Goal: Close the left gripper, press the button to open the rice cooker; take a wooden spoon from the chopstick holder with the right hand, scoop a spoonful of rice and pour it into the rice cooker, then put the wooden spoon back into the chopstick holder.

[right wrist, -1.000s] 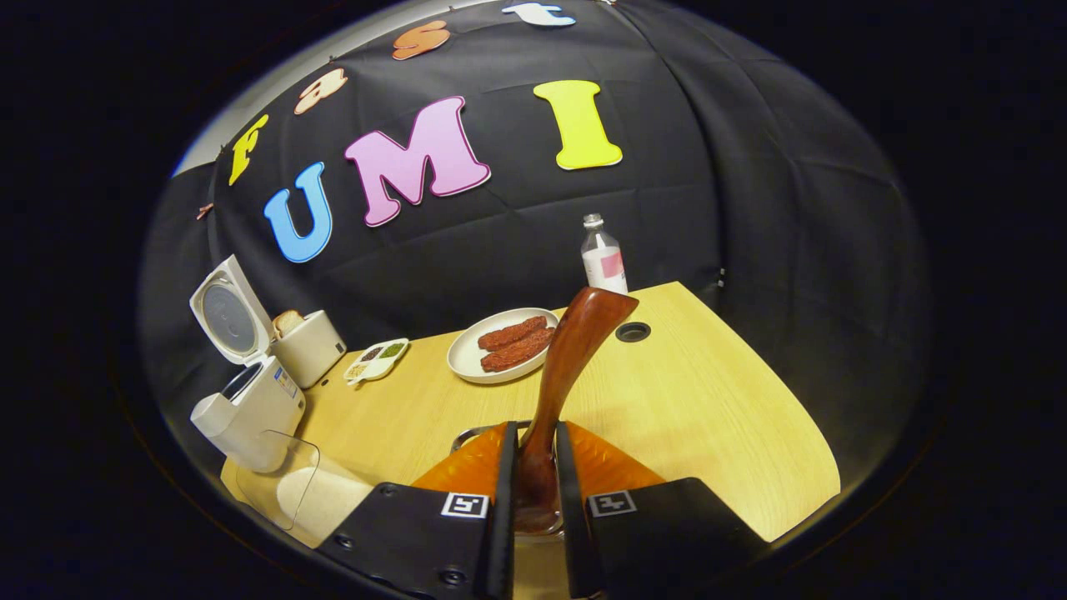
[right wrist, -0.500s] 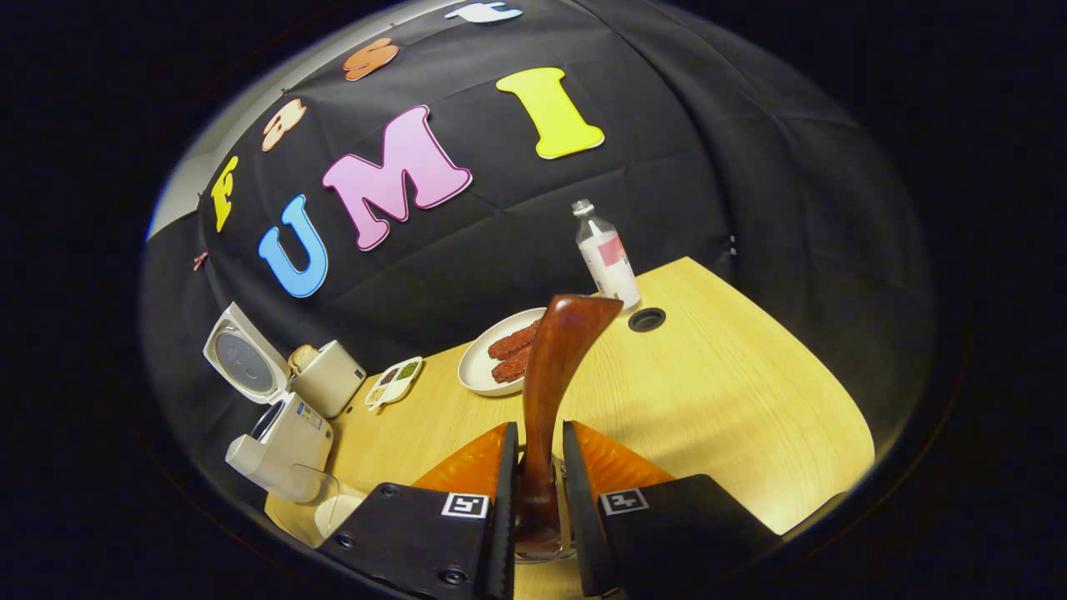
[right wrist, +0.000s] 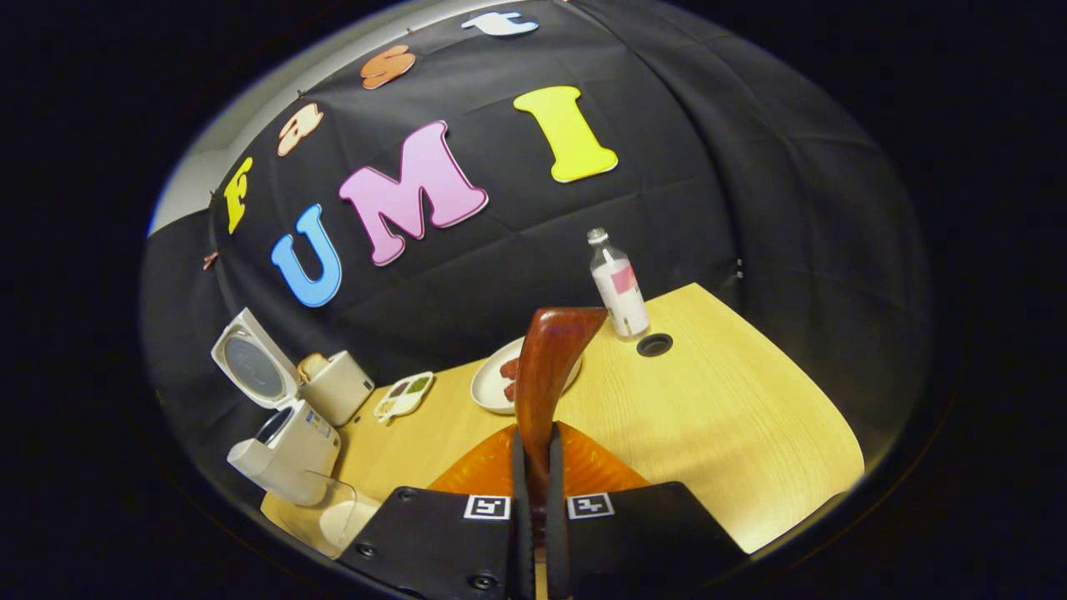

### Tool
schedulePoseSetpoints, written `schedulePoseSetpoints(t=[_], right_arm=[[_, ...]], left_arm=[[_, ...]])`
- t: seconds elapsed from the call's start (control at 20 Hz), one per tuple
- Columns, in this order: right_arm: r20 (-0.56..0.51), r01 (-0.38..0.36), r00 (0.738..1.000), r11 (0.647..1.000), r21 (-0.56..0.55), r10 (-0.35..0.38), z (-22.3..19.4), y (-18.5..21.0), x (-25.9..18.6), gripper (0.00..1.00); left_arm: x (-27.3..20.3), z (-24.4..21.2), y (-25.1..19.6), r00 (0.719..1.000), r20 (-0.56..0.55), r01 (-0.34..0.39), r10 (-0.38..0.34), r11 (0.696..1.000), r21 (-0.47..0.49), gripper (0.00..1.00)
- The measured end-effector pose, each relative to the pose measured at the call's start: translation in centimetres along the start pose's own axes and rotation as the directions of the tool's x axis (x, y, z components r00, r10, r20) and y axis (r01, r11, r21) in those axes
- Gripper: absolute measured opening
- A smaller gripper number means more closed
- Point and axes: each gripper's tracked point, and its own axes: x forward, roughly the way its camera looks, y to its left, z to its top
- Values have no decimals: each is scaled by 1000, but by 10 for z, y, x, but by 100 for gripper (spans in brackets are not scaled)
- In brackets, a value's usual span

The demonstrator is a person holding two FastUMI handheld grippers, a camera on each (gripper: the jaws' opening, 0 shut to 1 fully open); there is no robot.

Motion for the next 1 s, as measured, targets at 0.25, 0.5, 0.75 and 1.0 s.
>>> schedulePoseSetpoints(t=[0.25, 0.5, 0.75, 1.0], right_arm=[[98, 23, 995, 998, -50, -18, 58, 24, -23, 10], [138, 4, 990, 998, -68, 6, 100, 89, -63, 10], [116, -67, 990, 987, -144, 84, 81, 188, -94, 10], [19, -104, 993, 954, -281, 114, 10, 263, -85, 10]], left_arm=[[1, 7, 15, 1000, 9, 13, -13, 1000, -18, 97], [3, 19, 36, 998, 24, 53, -53, 998, -24, 97], [6, 23, 59, 995, 32, 100, -99, 995, -25, 97], [10, 31, 74, 987, 59, 150, -151, 989, 12, 97]])
